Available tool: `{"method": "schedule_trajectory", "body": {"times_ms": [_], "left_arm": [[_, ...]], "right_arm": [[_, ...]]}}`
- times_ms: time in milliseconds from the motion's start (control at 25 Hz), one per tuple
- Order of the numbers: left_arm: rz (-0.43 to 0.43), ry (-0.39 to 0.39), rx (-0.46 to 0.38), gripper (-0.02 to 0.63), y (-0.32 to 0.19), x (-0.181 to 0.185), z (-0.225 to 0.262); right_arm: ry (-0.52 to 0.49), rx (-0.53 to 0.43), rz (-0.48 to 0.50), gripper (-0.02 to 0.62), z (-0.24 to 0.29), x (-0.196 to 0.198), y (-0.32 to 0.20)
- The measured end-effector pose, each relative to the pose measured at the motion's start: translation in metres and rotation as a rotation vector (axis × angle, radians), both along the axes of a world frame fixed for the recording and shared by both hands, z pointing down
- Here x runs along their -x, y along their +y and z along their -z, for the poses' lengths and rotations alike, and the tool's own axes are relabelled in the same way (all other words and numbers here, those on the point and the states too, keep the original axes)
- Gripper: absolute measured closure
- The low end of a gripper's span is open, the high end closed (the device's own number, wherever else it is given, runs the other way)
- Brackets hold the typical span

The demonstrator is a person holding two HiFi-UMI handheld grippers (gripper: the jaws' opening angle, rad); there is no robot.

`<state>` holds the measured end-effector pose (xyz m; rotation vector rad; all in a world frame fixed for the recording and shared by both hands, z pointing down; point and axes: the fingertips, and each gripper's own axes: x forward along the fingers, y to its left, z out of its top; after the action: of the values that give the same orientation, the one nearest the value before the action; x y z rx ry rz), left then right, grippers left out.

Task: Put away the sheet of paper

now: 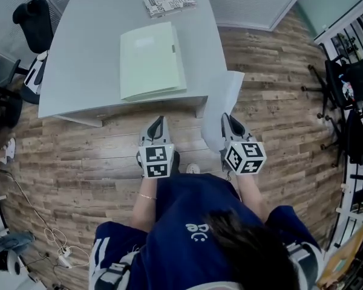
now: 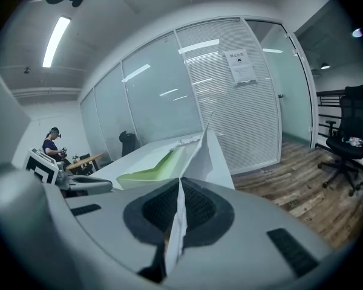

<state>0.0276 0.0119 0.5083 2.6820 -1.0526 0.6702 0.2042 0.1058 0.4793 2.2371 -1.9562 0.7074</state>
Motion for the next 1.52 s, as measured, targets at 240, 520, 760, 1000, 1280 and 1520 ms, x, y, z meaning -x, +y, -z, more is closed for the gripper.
{"method": "schedule_trajectory", "body": {"times_ms": [240, 520, 760, 1000, 1280, 1520], "left_arm": [[-0.036, -0.072, -0.038, 0.6, -0.042, -0.005, -0.007], [-0.095, -0.19, -0.081, 0.506, -0.073, -0.01, -0.009], [-0.218, -0.355, -0.24, 0.433, -0.093, -0.021, -0.01], [-0.371, -0.487, -0.276, 0.405, -0.095, -0.04, -0.031], [-0.449, -0.643, -0.417, 0.407, -0.104, -0.051, -0.039], [-0.395, -0.654, -0.404, 0.408, -0.111, -0.061, -0.036]], "right_arm": [[0.014, -0.009, -0.046, 0.586, 0.008, -0.011, -0.041], [-0.005, -0.058, -0.107, 0.586, 0.022, -0.023, -0.071], [0.024, -0.062, -0.14, 0.586, 0.031, -0.028, -0.083], [0.039, -0.09, -0.185, 0.586, 0.04, -0.036, -0.095], [0.011, -0.086, -0.175, 0.586, 0.037, -0.037, -0.103], [0.019, -0.09, -0.119, 0.586, 0.043, -0.055, -0.113]]}}
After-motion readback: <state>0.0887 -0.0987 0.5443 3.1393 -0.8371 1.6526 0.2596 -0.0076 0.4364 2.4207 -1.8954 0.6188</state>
